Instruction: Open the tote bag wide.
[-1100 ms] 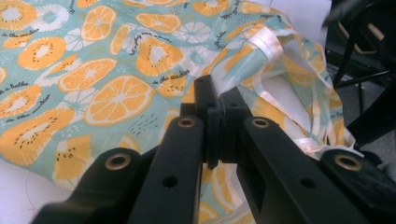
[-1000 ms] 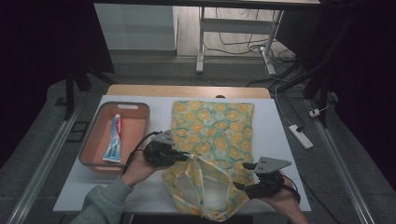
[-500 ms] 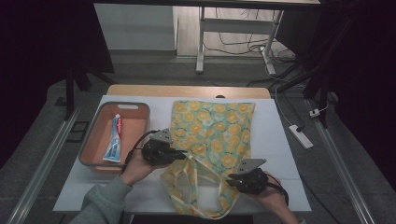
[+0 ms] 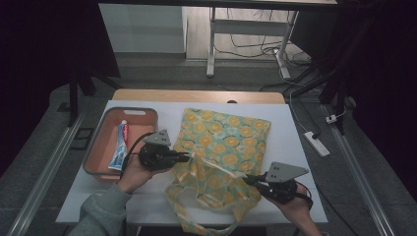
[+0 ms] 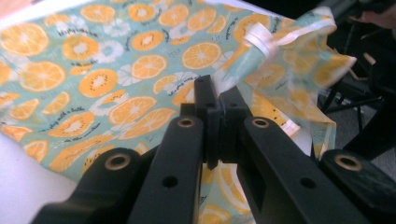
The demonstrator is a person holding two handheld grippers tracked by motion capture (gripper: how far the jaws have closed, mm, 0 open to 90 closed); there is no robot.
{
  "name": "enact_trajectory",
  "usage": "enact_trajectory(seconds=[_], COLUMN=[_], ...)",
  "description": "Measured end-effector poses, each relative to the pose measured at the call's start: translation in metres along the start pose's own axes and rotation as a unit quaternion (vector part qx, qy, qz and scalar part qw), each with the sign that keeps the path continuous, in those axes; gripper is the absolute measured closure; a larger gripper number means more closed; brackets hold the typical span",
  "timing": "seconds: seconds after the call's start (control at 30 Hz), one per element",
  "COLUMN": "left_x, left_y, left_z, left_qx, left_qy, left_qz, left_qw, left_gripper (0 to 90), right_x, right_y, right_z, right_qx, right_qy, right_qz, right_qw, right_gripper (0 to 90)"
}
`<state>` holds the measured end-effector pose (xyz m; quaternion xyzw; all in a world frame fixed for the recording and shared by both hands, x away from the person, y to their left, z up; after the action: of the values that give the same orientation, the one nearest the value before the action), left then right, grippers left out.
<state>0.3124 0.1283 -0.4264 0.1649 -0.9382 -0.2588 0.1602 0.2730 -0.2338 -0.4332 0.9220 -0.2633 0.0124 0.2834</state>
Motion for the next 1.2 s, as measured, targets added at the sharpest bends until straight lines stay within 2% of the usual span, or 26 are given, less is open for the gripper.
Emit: enact_trajectory(seconds=[0.07,0.17,0.23,0.47,0.57,0.7,0.77,0.93,1.1,1.2], left_x=[0.000,-0.003,-0.007,-0.031,-0.038,-0.044,-0.046,-0.053,-0.058,-0.059], left_y=[0.002,-0.004,-0.010,-0.029,-0.042,-0.058,-0.065,-0.079,-0.091,-0.095], left_z=[-0.003,-0.008,-0.011,-0.012,-0.010,-0.009,-0.007,-0.001,0.004,0.007], left_qx=[0.006,-0.012,-0.019,-0.032,-0.052,-0.078,-0.088,-0.112,-0.127,-0.132], left_qy=[-0.001,-0.007,-0.003,0.028,0.028,0.024,0.025,0.031,0.039,0.041], left_qz=[-0.005,-0.055,-0.069,-0.074,-0.094,-0.104,-0.105,-0.105,-0.100,-0.099], left_qw=[1.0000,0.9984,0.9974,0.9964,0.9938,0.9911,0.9902,0.9877,0.9861,0.9854], left_gripper=[88.8,88.6,88.6,88.6,88.4,88.1,87.8,86.9,85.2,80.8], right_x=[0.010,0.025,0.035,0.066,0.079,0.090,0.094,0.094,0.090,0.089], right_y=[0.000,-0.007,-0.014,-0.040,-0.055,-0.078,-0.087,-0.100,-0.104,-0.105], right_z=[-0.005,-0.010,-0.012,-0.005,0.007,0.024,0.032,0.045,0.051,0.052], right_qx=[0.010,0.011,0.005,-0.026,-0.043,-0.080,-0.096,-0.133,-0.145,-0.147], right_qy=[-0.011,-0.022,-0.027,-0.073,-0.105,-0.122,-0.129,-0.128,-0.123,-0.123], right_qz=[0.005,0.016,0.023,0.037,0.023,0.026,0.030,0.034,0.031,0.030], right_qw=[0.9999,0.9996,0.9994,0.9963,0.9933,0.9889,0.9865,0.9823,0.9813,0.9810], right_gripper=[88.2,88.2,88.2,88.1,88.0,88.1,88.1,88.2,88.2,88.1])
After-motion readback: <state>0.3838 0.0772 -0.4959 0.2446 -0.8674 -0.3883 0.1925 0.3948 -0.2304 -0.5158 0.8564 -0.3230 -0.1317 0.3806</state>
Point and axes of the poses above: each handheld gripper's, and its own axes: y roughly backward along the jaws, z roughly out of its underside, x roughly to its right, the point moved 1 cm from there along -y, roughly forward along the jaws, and after that the axes turned 5 degrees about z, right-handed, at the moved point
